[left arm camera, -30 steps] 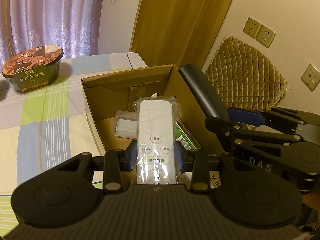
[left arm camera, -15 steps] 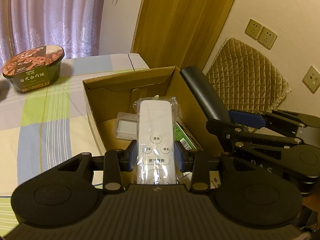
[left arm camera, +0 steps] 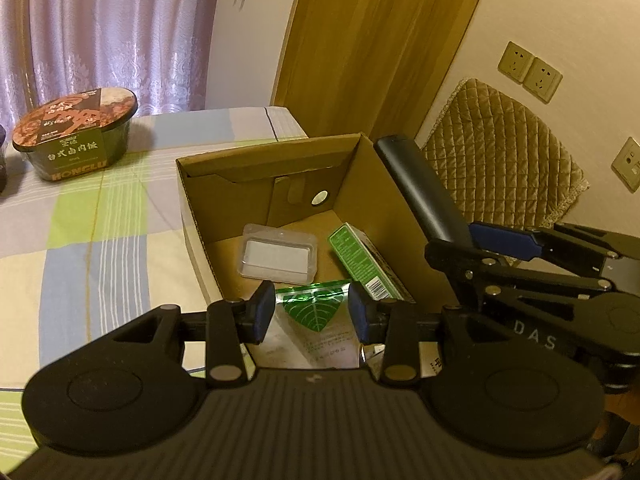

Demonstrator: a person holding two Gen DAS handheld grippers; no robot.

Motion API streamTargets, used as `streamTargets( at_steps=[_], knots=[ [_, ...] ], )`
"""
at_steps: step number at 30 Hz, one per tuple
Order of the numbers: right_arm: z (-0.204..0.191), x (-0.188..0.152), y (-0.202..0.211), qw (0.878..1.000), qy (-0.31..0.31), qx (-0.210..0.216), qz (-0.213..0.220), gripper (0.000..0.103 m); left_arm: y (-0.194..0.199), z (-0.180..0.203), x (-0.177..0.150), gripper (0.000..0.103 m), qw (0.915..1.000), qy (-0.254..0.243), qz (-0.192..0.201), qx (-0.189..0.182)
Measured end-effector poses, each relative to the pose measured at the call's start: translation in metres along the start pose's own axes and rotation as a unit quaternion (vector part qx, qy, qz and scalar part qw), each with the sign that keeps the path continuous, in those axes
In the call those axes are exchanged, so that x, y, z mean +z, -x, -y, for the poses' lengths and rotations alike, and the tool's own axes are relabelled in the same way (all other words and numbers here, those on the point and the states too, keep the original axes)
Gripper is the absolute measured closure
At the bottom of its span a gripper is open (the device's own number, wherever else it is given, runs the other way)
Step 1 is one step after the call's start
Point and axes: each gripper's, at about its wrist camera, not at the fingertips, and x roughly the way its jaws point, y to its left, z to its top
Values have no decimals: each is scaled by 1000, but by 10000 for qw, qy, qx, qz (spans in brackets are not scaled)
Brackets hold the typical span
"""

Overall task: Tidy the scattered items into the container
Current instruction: 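Lower both remotes into the box and open both tools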

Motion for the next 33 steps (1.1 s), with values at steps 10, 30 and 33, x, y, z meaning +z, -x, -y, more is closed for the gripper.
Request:
streamTargets(
  at_steps=[10, 30, 33],
  knots=[
    [-4, 0, -3, 10000, 11, 29, -28, 63, 5, -4, -2, 69, 10000, 27, 27, 52],
    [-12, 3, -3, 9998, 53, 172, -5, 62, 11, -11, -2, 68, 9999, 77, 84, 85],
    [-12, 5, -3, 9996, 67, 259, 82, 62, 13, -12, -2, 67, 9999, 84, 86, 111]
  ],
)
